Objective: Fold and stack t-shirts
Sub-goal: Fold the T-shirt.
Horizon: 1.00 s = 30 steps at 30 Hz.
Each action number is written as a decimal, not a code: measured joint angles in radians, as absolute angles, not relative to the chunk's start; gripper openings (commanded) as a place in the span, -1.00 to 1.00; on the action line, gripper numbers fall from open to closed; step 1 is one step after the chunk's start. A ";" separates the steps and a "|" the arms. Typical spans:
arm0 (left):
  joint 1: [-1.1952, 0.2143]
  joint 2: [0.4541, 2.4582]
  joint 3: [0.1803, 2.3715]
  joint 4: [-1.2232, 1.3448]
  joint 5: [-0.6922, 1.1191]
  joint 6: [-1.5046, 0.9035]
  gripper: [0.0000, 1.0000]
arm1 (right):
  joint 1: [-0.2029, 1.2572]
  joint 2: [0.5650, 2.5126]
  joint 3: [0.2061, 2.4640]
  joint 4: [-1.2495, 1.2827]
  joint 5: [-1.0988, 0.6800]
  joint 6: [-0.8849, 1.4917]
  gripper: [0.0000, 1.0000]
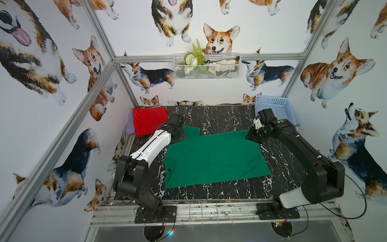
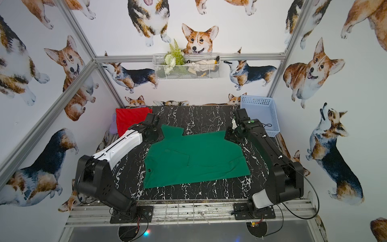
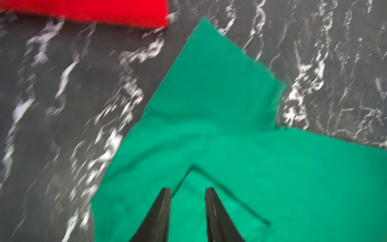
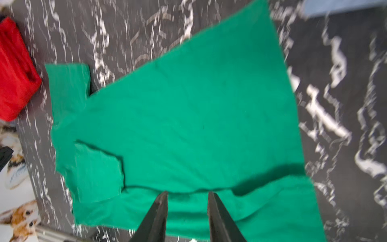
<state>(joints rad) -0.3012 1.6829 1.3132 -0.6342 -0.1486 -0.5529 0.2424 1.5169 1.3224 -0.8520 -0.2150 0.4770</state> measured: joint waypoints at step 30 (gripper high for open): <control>-0.169 2.503 2.238 -0.942 -0.085 -0.326 -0.40 | 0.175 2.378 2.239 -1.155 -0.127 0.361 -0.25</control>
